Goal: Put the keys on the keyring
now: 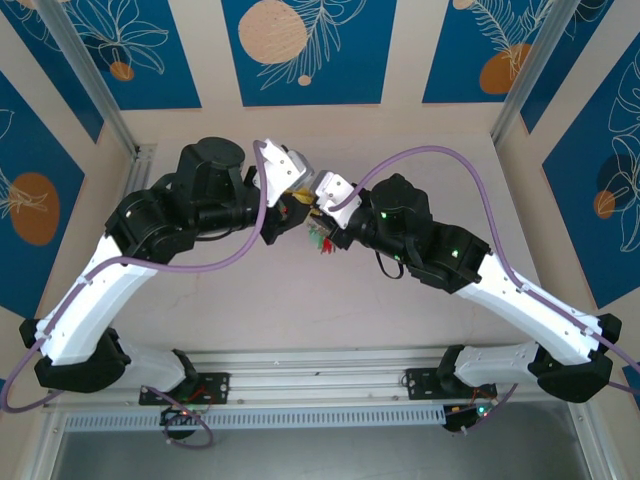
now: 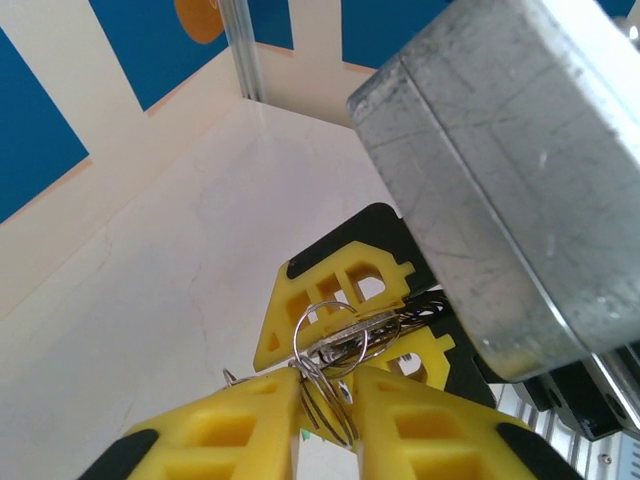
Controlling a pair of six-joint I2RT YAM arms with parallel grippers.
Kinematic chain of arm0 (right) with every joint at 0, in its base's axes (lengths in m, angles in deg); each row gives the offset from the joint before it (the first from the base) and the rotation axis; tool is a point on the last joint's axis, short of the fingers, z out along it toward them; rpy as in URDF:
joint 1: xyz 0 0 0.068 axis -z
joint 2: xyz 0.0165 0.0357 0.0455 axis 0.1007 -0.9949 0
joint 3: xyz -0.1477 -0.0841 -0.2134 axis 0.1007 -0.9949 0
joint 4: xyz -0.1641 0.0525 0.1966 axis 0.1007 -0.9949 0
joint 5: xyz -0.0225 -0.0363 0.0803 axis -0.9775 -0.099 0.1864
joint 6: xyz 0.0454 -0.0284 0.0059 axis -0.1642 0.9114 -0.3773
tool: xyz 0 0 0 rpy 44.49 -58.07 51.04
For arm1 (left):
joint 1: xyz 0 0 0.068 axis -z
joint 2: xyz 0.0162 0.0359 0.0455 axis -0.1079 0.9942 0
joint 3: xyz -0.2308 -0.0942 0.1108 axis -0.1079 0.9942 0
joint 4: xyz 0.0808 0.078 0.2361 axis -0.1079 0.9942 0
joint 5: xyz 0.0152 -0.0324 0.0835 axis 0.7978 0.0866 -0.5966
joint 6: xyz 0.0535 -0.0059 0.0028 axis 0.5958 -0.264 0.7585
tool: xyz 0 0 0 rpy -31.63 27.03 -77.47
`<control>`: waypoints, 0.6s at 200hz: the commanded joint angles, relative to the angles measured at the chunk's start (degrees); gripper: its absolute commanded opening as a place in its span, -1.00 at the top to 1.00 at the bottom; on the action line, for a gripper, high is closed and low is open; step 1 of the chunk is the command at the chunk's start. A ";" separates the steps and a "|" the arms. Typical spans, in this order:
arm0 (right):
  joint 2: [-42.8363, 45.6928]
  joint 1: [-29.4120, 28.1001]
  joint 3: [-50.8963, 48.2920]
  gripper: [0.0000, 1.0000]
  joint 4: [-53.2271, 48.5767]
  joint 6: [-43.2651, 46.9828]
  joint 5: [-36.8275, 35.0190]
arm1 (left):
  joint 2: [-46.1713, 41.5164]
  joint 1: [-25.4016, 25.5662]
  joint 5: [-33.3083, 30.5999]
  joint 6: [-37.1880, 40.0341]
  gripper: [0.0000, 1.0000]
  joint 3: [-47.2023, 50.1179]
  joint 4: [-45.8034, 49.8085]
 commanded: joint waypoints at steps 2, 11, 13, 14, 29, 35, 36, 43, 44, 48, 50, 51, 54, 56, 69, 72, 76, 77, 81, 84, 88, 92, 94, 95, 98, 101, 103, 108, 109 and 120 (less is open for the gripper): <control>1.54 -0.01 2.13 1.00 3.35 -0.84 0.73 | 0.06 0.91 -1.12 0.46 0.70 -1.77 0.88; 1.57 0.02 2.27 1.00 3.44 -0.89 0.80 | 0.08 0.93 -1.11 0.48 0.78 -1.89 0.98; 1.52 0.03 2.24 1.00 3.44 -0.87 0.79 | 0.07 0.93 -1.12 0.48 0.80 -1.90 0.98; 1.54 0.03 2.22 1.00 3.44 -0.88 0.79 | 0.07 0.97 -1.12 0.48 0.81 -1.86 0.98; 1.52 0.03 2.33 1.00 3.52 -0.97 0.87 | 0.07 1.02 -1.11 0.72 0.95 -1.94 1.07; 1.54 0.11 2.45 1.00 3.53 -1.05 0.85 | 0.08 1.06 -1.24 0.82 1.00 -1.93 1.07; 1.51 0.08 2.41 1.00 3.48 -1.06 0.86 | 0.07 1.04 -1.27 0.83 1.00 -1.92 1.12; 1.55 0.08 2.47 1.00 3.44 -1.06 0.87 | -0.01 1.02 -1.38 0.91 1.00 -1.98 1.15; 1.51 0.10 2.47 1.00 3.44 -1.06 0.87 | -0.01 1.02 -1.38 0.96 1.00 -1.99 1.16; 1.55 0.05 2.51 1.00 3.39 -1.12 0.90 | -0.09 0.97 -1.38 1.07 1.00 -1.95 1.16; 1.50 0.04 2.48 1.00 3.43 -1.14 0.95 | -0.08 0.94 -1.38 1.09 1.00 -1.91 1.16; 1.49 0.08 2.47 1.00 3.43 -1.14 0.95 | -0.05 0.98 -1.34 1.09 1.00 -1.95 1.16; 1.56 0.06 2.51 1.00 3.44 -1.08 1.03 | -0.11 1.01 -1.37 1.20 1.00 -1.99 1.16; 1.56 0.04 2.61 1.00 3.44 -1.13 1.04 | -0.17 1.06 -1.31 1.19 1.00 -1.97 1.09; 1.56 0.04 2.62 1.00 3.39 -1.25 0.93 | -0.36 1.02 -1.12 1.43 1.00 -1.99 1.07; 1.57 0.04 2.70 1.00 3.32 -1.23 0.98 | -0.39 1.02 -1.09 1.49 1.00 -1.99 1.07; 1.59 0.12 2.67 1.00 3.37 -1.24 1.05 | -0.37 1.08 -1.20 1.54 1.00 -2.00 0.99; 1.62 0.12 2.66 1.00 3.36 -1.28 1.05 | -0.37 1.05 -1.20 1.53 1.00 -1.99 0.99; 1.65 0.15 2.72 1.00 3.43 -1.32 1.05 | -0.46 0.98 -1.20 1.61 1.00 -1.91 0.94; 1.70 0.18 2.71 1.00 3.44 -1.32 1.09 | -0.53 1.03 -1.27 1.70 1.00 -1.84 0.90; 1.70 0.19 2.69 1.00 3.44 -1.41 1.07 | -0.55 1.02 -1.33 1.75 1.00 -1.79 0.77; 1.79 0.20 2.67 1.00 3.44 -1.46 1.19 | -0.61 1.02 -1.38 1.85 1.00 -1.69 0.68; 1.82 0.14 2.67 1.00 3.44 -1.47 1.15 | -0.74 1.02 -1.38 1.94 1.00 -1.65 0.64; 1.83 0.18 2.65 1.00 3.44 -1.44 1.14 | -0.77 1.02 -1.42 2.00 1.00 -1.56 0.59; 1.91 0.18 2.60 1.00 3.36 -1.51 1.23 | -0.91 1.04 -1.36 2.12 1.00 -1.43 0.44; 1.96 0.22 2.65 1.00 3.29 -1.61 1.34 | -1.02 1.02 -1.38 2.25 1.00 -1.27 0.19; 1.99 0.24 2.58 1.00 3.22 -1.66 1.39 | -1.10 1.02 -1.38 2.31 1.00 -1.17 0.08; 2.08 0.36 2.64 1.00 3.03 -1.80 1.48 | -1.43 0.97 -1.31 2.48 1.00 -0.73 -0.43; 2.13 0.38 2.64 1.00 2.97 -1.83 1.49 | -1.56 1.00 -1.30 2.53 1.00 -0.66 -0.56; 2.48 0.79 2.77 0.96 1.87 -2.60 2.41 | -2.49 1.02 -1.22 3.13 1.00 0.50 -1.83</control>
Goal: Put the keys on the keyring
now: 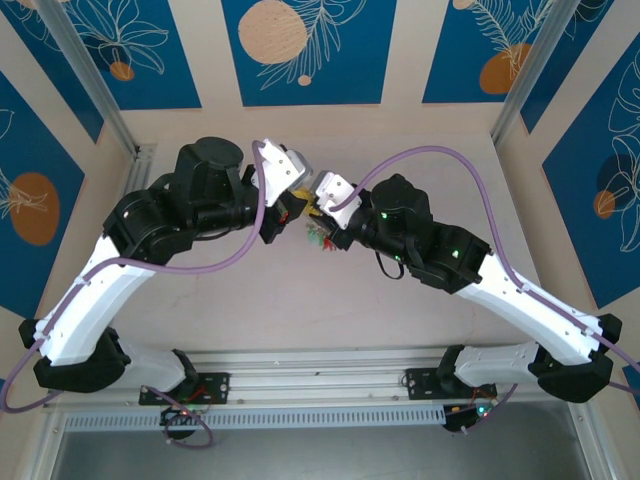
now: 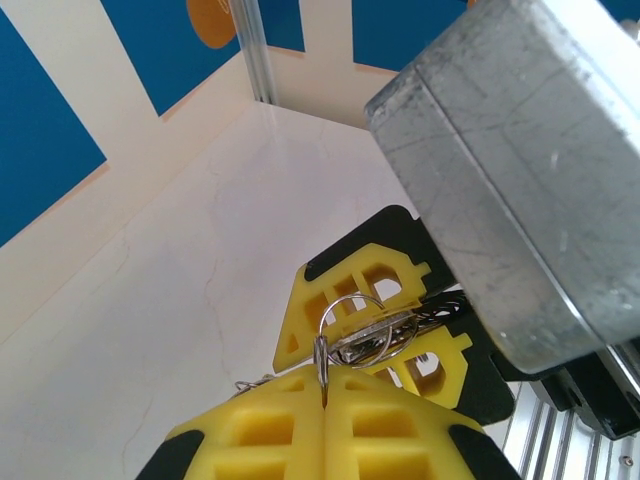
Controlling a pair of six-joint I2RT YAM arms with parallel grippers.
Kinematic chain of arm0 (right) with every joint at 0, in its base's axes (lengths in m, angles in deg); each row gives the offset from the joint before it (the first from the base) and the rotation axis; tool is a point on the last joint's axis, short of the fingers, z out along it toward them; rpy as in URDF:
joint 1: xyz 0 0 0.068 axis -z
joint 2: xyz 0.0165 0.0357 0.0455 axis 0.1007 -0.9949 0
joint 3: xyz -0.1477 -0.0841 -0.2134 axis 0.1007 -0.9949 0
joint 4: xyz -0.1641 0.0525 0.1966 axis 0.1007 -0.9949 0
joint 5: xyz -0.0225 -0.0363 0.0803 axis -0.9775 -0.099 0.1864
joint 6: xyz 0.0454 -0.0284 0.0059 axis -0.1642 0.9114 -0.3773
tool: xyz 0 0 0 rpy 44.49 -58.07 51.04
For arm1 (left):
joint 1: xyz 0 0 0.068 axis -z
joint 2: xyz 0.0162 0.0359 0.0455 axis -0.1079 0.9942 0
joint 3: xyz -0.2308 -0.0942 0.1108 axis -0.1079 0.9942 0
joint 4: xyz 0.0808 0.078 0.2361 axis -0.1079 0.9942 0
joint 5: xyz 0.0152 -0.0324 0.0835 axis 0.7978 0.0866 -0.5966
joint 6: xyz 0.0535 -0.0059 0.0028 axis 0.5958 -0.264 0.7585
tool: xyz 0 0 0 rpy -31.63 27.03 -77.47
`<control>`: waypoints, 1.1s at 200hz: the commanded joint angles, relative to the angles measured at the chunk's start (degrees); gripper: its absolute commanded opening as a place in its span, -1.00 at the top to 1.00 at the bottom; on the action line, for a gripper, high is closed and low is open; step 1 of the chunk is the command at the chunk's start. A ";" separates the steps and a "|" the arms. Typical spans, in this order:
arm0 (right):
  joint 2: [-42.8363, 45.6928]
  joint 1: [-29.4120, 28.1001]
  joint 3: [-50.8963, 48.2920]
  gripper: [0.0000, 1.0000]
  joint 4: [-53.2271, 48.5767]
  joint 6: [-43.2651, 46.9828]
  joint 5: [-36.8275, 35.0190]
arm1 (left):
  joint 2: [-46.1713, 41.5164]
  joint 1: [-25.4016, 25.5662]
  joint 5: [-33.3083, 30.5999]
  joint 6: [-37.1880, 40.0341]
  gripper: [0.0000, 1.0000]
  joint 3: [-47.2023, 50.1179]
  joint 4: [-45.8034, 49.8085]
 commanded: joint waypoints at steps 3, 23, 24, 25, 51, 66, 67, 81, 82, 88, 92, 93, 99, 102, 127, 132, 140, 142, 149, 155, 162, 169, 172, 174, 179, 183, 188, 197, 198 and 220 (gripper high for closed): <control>2.56 0.96 2.76 0.89 1.61 -2.22 2.42 | -2.64 0.82 0.35 1.94 1.00 1.30 -2.22; 4.98 2.21 2.06 0.23 -0.70 -4.36 7.68 | -4.54 0.82 0.78 3.51 1.00 3.37 -4.11; 5.22 2.28 2.00 0.21 -0.83 -4.46 7.99 | -4.62 0.82 0.80 3.60 1.00 3.48 -4.18; 5.42 2.36 2.01 0.19 -0.94 -4.55 8.23 | -4.70 0.82 0.76 3.74 1.00 3.58 -4.26; 10.04 3.35 0.98 -0.18 -3.17 -6.28 14.89 | -6.53 0.82 2.17 6.36 1.00 5.83 -5.17; 11.28 3.86 1.96 -0.21 -5.56 -7.36 18.00 | -7.61 0.82 3.51 7.55 1.00 7.28 -6.25; 11.31 3.94 1.99 -0.21 -5.72 -7.46 18.07 | -7.69 0.82 3.61 7.65 1.00 7.41 -6.30; 11.28 4.63 3.75 -0.10 -7.38 -9.10 20.51 | -8.98 0.80 6.19 8.67 1.00 9.03 -7.76; 11.27 4.72 3.90 -0.09 -7.46 -9.24 20.60 | -9.08 0.81 6.40 8.73 1.00 9.16 -7.89; 10.94 5.27 4.78 -0.04 -8.06 -10.10 21.99 | -9.62 0.78 7.49 9.00 1.00 9.82 -8.46; 10.63 5.83 5.35 0.00 -8.35 -10.78 23.10 | -10.01 0.82 8.20 9.16 1.00 10.21 -8.85; 10.59 5.89 5.45 0.00 -8.39 -10.88 23.39 | -10.12 0.82 8.42 9.24 1.00 10.33 -8.92; 9.93 6.55 6.51 0.06 -9.07 -11.58 25.14 | -10.71 0.83 9.51 9.56 1.00 10.83 -9.43; 9.66 6.79 6.91 0.08 -9.24 -11.85 25.96 | -10.96 0.82 10.03 9.69 1.00 11.08 -9.66; 7.16 7.53 9.30 0.18 -10.44 -12.55 31.16 | -12.38 0.82 11.88 10.16 1.00 12.18 -10.46; 6.72 7.57 9.40 0.20 -10.33 -12.48 31.90 | -12.51 0.82 11.89 10.16 1.00 12.27 -10.40; 6.15 7.55 9.50 0.24 -10.27 -12.71 32.80 | -12.71 0.82 11.96 10.17 1.00 12.44 -10.41; 6.09 7.53 9.43 0.25 -10.23 -12.73 33.06 | -12.79 0.80 11.97 10.15 1.00 12.44 -10.40; 5.46 7.49 9.50 0.28 -10.27 -12.99 33.63 | -12.79 0.82 12.10 10.11 1.00 12.55 -10.42; 5.04 7.56 9.45 0.29 -10.27 -13.39 34.08 | -12.87 0.82 12.17 10.11 1.00 12.65 -10.40; 4.62 7.54 9.44 0.29 -10.23 -13.88 34.64 | -12.96 0.82 12.30 10.01 1.00 12.73 -10.54; 4.18 7.51 9.37 0.29 -10.23 -14.36 35.03 | -13.04 0.82 12.41 10.02 1.00 12.86 -10.62; 4.00 7.53 9.34 0.28 -10.27 -14.56 35.09 | -13.12 0.82 12.42 10.02 1.00 13.02 -10.70; 3.88 7.55 9.37 0.28 -10.32 -14.64 35.15 | -13.20 0.82 12.41 9.96 1.00 13.07 -10.71; 3.60 7.54 9.33 0.27 -10.38 -15.00 35.18 | -13.22 0.82 12.48 10.00 1.00 13.16 -10.75; 3.41 7.53 9.30 0.26 -10.36 -15.16 35.22 | -13.30 0.82 12.54 10.00 1.00 13.25 -10.75; 3.27 7.53 9.23 0.25 -10.32 -15.27 35.40 | -13.31 0.82 12.65 10.00 1.00 13.42 -10.75; 3.09 7.53 9.17 0.25 -10.04 -15.40 36.13 | -13.41 0.82 12.81 9.97 1.00 13.55 -10.84; 3.04 7.58 9.20 0.25 -9.98 -15.43 36.23 | -13.40 0.82 12.83 9.95 1.00 13.58 -10.88; 2.48 7.53 9.21 0.27 -9.61 -15.81 37.64 | -13.66 0.82 12.94 9.99 1.00 14.10 -11.10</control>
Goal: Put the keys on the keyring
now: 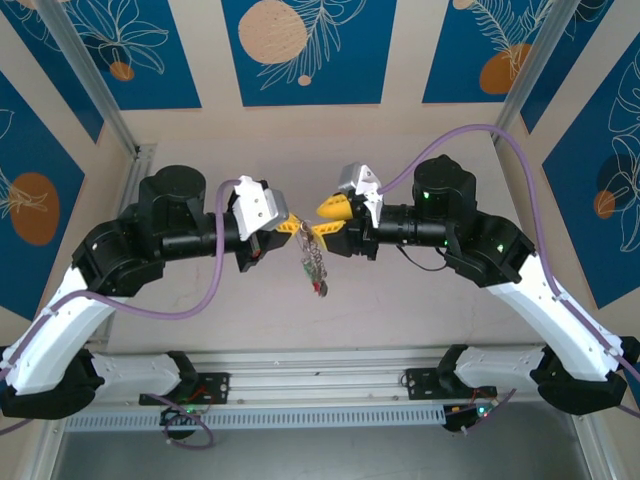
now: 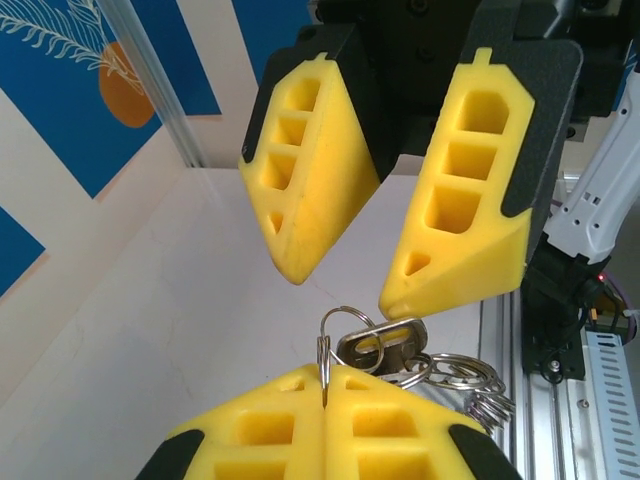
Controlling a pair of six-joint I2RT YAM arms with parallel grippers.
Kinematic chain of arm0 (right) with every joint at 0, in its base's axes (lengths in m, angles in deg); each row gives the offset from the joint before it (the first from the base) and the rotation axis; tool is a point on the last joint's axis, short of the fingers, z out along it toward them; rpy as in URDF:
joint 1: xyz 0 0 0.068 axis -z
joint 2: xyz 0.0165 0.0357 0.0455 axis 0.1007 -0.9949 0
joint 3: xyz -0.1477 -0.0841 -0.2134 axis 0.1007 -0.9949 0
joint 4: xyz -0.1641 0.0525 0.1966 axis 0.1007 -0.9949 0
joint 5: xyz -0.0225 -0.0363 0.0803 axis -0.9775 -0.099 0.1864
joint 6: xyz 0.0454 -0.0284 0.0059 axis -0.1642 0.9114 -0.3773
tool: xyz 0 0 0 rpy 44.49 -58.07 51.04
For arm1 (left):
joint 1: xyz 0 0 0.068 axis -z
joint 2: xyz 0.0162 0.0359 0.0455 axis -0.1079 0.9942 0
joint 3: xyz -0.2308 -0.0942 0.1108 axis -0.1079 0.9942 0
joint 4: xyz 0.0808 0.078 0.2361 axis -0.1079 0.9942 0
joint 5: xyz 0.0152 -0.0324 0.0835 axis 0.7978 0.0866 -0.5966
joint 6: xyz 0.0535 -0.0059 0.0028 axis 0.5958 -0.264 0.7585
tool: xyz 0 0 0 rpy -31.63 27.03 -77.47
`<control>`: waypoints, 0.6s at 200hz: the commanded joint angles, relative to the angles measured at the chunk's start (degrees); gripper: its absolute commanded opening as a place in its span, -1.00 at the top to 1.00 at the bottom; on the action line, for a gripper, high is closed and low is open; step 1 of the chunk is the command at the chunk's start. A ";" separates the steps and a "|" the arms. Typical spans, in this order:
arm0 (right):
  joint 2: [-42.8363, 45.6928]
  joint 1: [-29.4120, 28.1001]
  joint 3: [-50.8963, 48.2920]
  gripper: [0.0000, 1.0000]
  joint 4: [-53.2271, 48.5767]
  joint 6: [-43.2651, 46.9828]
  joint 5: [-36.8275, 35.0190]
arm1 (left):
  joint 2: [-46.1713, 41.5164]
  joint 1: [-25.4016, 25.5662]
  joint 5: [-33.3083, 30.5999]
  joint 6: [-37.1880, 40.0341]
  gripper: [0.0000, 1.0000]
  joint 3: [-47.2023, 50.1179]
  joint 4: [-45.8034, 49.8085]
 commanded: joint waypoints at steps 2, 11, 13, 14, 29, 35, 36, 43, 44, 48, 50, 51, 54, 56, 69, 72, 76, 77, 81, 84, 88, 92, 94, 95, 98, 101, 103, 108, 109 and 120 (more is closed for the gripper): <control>-0.09 0.19 0.77 0.28 0.15 -1.60 3.23 | -1.44 0.58 1.83 1.01 1.00 0.11 -4.26; -0.38 0.22 0.77 0.30 -0.27 -1.49 3.02 | -1.52 0.59 1.92 0.97 1.00 0.15 -4.39; -0.57 0.21 0.88 0.30 -0.33 -1.42 2.99 | -1.53 0.58 1.92 0.96 1.00 0.14 -4.42; -0.62 0.22 0.87 0.31 -0.38 -1.41 3.00 | -1.53 0.58 1.92 0.94 1.00 0.11 -4.43; -1.31 0.27 1.41 0.32 -1.34 -1.18 4.35 | -1.53 0.59 1.84 0.93 1.00 0.04 -4.44; -1.35 0.23 1.39 0.31 -1.40 -1.27 4.95 | -1.49 0.58 1.83 0.92 1.00 0.04 -4.38; -1.31 0.23 1.39 0.31 -1.40 -1.29 5.03 | -1.47 0.58 1.83 0.88 1.00 0.06 -4.36; -1.18 0.28 1.33 0.29 -1.28 -1.31 5.72 | -1.44 0.56 1.79 0.87 1.00 -0.01 -4.35; -1.14 0.25 1.31 0.29 -1.30 -1.31 5.81 | -1.44 0.57 1.81 0.90 1.00 -0.01 -4.35; -1.03 0.23 1.35 0.27 -1.31 -1.31 6.19 | -1.41 0.58 1.83 0.88 1.00 -0.05 -4.37; -1.02 0.16 1.31 0.26 -1.32 -1.31 6.47 | -1.37 0.58 1.83 0.85 1.00 -0.04 -4.40; -1.02 0.20 1.26 0.25 -1.36 -1.31 6.45 | -1.36 0.58 1.79 0.85 1.00 -0.02 -4.37; -1.01 0.12 1.23 0.24 -1.38 -1.36 6.71 | -1.36 0.59 1.75 0.86 1.00 0.05 -4.35; -0.99 0.20 1.22 0.23 -1.40 -1.39 6.86 | -1.36 0.58 1.70 0.85 1.00 0.03 -4.37; -1.03 0.16 1.24 0.20 -1.49 -1.61 7.89 | -1.19 0.53 1.49 0.87 1.00 0.08 -4.43; -1.01 0.17 1.24 0.19 -1.49 -1.70 8.07 | -1.19 0.56 1.48 0.86 1.00 0.08 -4.48; -1.18 0.17 1.21 0.19 -1.49 -1.78 8.11 | -1.12 0.54 1.56 0.90 1.00 0.08 -4.52; -1.19 0.16 1.26 0.19 -1.49 -1.77 8.11 | -1.10 0.56 1.61 0.92 1.00 0.04 -4.52; -1.28 0.19 1.23 0.20 -1.49 -1.91 8.11 | -1.09 0.57 1.72 0.76 1.00 0.06 -4.61; -1.34 0.15 1.17 0.20 -1.58 -1.99 7.98 | -1.09 0.58 1.79 0.75 1.00 0.08 -4.68; -1.43 0.14 1.18 0.20 -1.58 -2.02 7.78 | -1.09 0.58 1.88 0.73 1.00 0.00 -4.74; -1.53 0.14 1.13 0.21 -1.70 -2.02 7.64 | -1.02 0.58 1.92 0.72 1.00 0.07 -4.85; -1.62 0.16 1.13 0.21 -1.74 -1.95 7.49 | -1.01 0.58 1.92 0.68 1.00 0.08 -4.87; -1.63 0.15 1.17 0.21 -1.79 -1.94 7.49 | -1.01 0.58 1.97 0.67 1.00 0.03 -4.87; -1.67 0.14 1.23 0.22 -1.88 -1.96 7.42 | -1.00 0.58 1.93 0.71 1.00 0.06 -4.87; -1.69 0.14 1.26 0.22 -1.92 -1.89 7.41 | -1.00 0.58 1.92 0.60 1.00 0.07 -4.91; -1.73 0.14 1.22 0.22 -1.97 -1.88 7.34 | -1.00 0.58 1.92 0.61 1.00 0.03 -4.95; -1.80 0.19 1.29 0.22 -2.00 -1.90 7.37 | -1.00 0.58 1.92 0.61 1.00 0.04 -4.92; -1.80 0.21 1.30 0.22 -2.01 -1.96 7.39 | -1.00 0.58 1.92 0.59 1.00 0.06 -4.98; -1.80 0.05 1.30 0.22 -1.93 -1.95 7.70 | -1.00 0.58 1.92 0.60 1.00 0.06 -4.88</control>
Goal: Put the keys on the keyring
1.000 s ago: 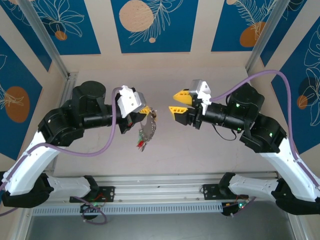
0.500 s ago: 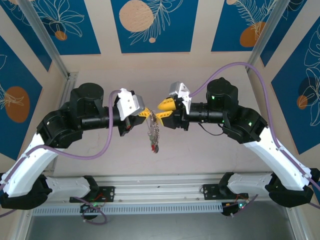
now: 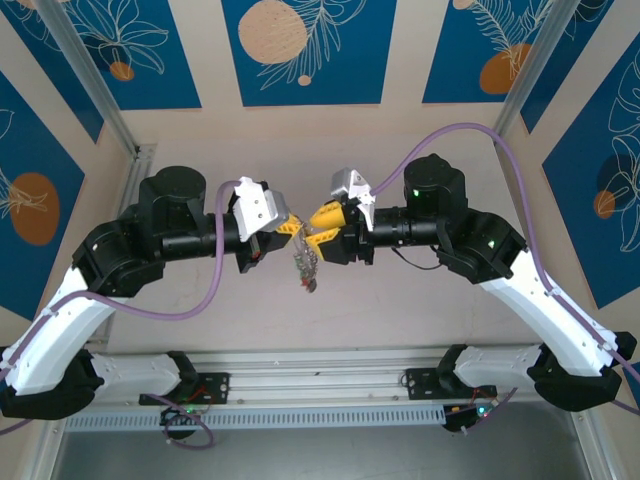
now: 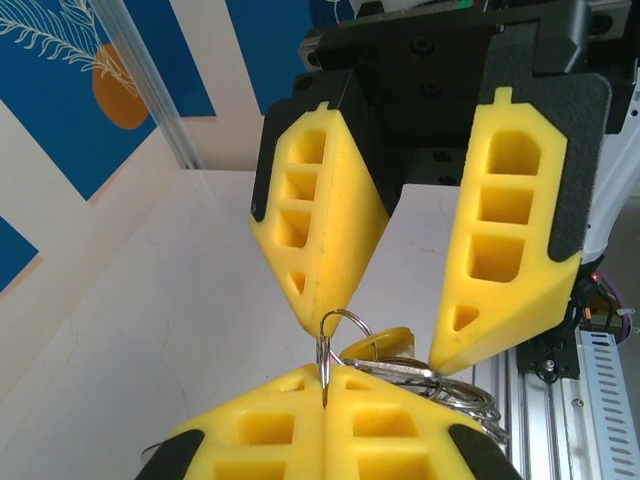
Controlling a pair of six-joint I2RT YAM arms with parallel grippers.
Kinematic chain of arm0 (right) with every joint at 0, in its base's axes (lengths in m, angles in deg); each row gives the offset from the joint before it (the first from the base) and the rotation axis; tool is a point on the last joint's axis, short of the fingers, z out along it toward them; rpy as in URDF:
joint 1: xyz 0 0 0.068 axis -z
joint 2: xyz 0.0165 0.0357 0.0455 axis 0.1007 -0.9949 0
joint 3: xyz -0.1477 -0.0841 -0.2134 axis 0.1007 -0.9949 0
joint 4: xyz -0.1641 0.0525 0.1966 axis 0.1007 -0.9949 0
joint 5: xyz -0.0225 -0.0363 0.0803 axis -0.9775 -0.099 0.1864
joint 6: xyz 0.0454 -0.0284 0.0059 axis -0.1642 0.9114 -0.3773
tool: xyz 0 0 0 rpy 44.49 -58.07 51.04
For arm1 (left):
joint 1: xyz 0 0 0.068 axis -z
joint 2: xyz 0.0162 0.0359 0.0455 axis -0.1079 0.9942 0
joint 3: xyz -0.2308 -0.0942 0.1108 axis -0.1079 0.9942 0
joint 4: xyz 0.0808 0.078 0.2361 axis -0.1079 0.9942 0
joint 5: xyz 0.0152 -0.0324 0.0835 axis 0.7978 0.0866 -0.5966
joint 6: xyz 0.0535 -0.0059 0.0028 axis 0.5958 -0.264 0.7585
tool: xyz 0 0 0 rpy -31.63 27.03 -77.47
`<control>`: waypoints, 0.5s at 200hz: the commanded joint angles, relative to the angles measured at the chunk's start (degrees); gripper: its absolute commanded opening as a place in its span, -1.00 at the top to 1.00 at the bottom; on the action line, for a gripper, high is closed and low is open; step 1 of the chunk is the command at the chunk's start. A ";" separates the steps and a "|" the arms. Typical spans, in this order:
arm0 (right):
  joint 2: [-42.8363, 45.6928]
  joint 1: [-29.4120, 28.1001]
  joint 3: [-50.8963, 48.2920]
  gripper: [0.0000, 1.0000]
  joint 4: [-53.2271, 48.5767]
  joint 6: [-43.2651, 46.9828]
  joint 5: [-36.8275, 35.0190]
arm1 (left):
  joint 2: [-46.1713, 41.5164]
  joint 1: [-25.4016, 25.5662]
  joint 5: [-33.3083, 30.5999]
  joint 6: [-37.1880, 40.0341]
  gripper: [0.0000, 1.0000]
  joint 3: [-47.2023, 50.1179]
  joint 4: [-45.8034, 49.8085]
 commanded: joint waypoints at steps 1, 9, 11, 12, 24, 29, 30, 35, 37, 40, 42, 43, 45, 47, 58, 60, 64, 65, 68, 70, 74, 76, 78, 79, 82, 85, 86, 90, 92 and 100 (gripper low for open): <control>-0.30 0.01 1.23 0.22 -1.03 -0.80 1.76 | -0.74 0.60 1.33 0.59 1.00 -0.23 -4.44; -0.30 -0.05 1.32 0.22 -1.03 -0.83 2.02 | -0.79 0.52 1.25 0.66 1.00 -0.30 -4.28; -0.30 -0.03 1.39 0.21 -1.08 -0.75 2.11 | -0.81 0.55 1.20 0.60 1.00 -0.30 -4.27; -0.30 -0.05 1.40 0.21 -1.10 -0.70 2.13 | -0.80 0.51 1.18 0.59 1.00 -0.28 -4.26; -0.39 -0.29 1.63 0.17 -1.25 -0.67 2.32 | -0.79 0.56 1.04 0.62 1.00 -0.30 -4.16; -0.47 -0.33 1.67 0.15 -1.29 -0.64 2.24 | -0.79 0.55 0.98 0.58 1.00 -0.26 -4.17; -0.51 -0.38 1.76 0.15 -1.30 -0.61 2.19 | -0.79 0.56 0.98 0.62 1.00 -0.26 -4.17; -0.56 -0.47 1.90 0.14 -1.38 -0.57 2.23 | -0.79 0.56 0.98 0.58 1.00 -0.20 -4.17; -0.62 -0.53 1.93 0.14 -1.43 -0.49 2.23 | -0.72 0.56 0.92 0.62 1.00 -0.18 -4.17; -0.66 -0.66 1.98 0.14 -1.47 -0.47 2.19 | -0.77 0.56 0.94 0.63 1.00 -0.18 -4.15; -0.72 -0.75 2.02 0.14 -1.52 -0.42 2.11 | -0.72 0.56 0.90 0.59 1.00 -0.18 -4.17; -0.73 -0.77 2.02 0.14 -1.54 -0.41 2.08 | -0.71 0.56 0.90 0.63 1.00 -0.18 -4.13; -0.78 -0.84 2.09 0.14 -1.56 -0.38 2.00 | -0.70 0.56 0.83 0.61 1.00 -0.18 -4.16; -0.83 -0.86 2.20 0.14 -1.56 -0.35 1.87 | -0.65 0.56 0.81 0.63 1.00 -0.12 -4.17; -0.98 -1.28 2.29 0.16 -1.56 -0.22 0.87 | -0.64 0.56 0.81 0.58 1.00 -0.01 -4.27; -0.97 -1.34 2.36 0.17 -1.61 -0.22 0.68 | -0.64 0.56 0.81 0.58 1.00 0.04 -4.31; -1.04 -1.40 2.44 0.20 -1.69 -0.15 0.34 | -0.64 0.55 0.88 0.51 1.00 0.04 -4.34; -1.06 -1.44 2.45 0.21 -1.71 -0.14 0.23 | -0.62 0.51 0.89 0.50 1.00 0.06 -4.35; -1.15 -1.52 2.59 0.24 -1.76 0.01 -0.05 | -0.61 0.55 0.96 0.49 1.00 0.05 -4.35; -1.19 -1.56 2.65 0.26 -1.81 -0.03 -0.23 | -0.65 0.56 0.98 0.47 1.00 0.01 -4.39; -1.26 -1.57 2.72 0.30 -1.95 0.04 -0.49 | -0.69 0.54 1.06 0.45 1.00 0.10 -4.43; -1.31 -1.55 2.84 0.32 -2.08 0.04 -0.62 | -0.70 0.53 1.07 0.46 1.00 0.13 -4.44; -1.34 -1.61 2.93 0.34 -2.09 0.11 -0.74 | -0.74 0.55 1.13 0.42 1.00 0.16 -4.48; -1.34 -1.63 2.92 0.35 -2.09 0.12 -0.88 | -0.72 0.56 1.15 0.41 1.00 0.17 -4.50; -1.35 -1.62 3.05 0.39 -2.17 0.13 -1.04 | -0.74 0.56 1.16 0.36 1.00 0.17 -4.52; -1.35 -1.64 3.10 0.42 -2.18 0.13 -1.14 | -0.74 0.56 1.16 0.38 1.00 0.24 -4.52; -1.31 -1.70 3.09 0.43 -2.18 0.22 -1.17 | -0.81 0.56 1.16 0.39 1.00 0.20 -4.53; -1.36 -1.72 3.24 0.48 -2.26 0.26 -1.26 | -0.79 0.52 1.16 0.32 1.00 0.18 -4.53; -1.35 -1.74 3.30 0.50 -2.26 0.29 -1.28 | -0.79 0.55 1.16 0.31 1.00 0.24 -4.53; -1.35 -1.82 3.38 0.57 -2.22 0.35 -1.73 | -0.86 0.56 1.16 0.37 1.00 0.22 -4.46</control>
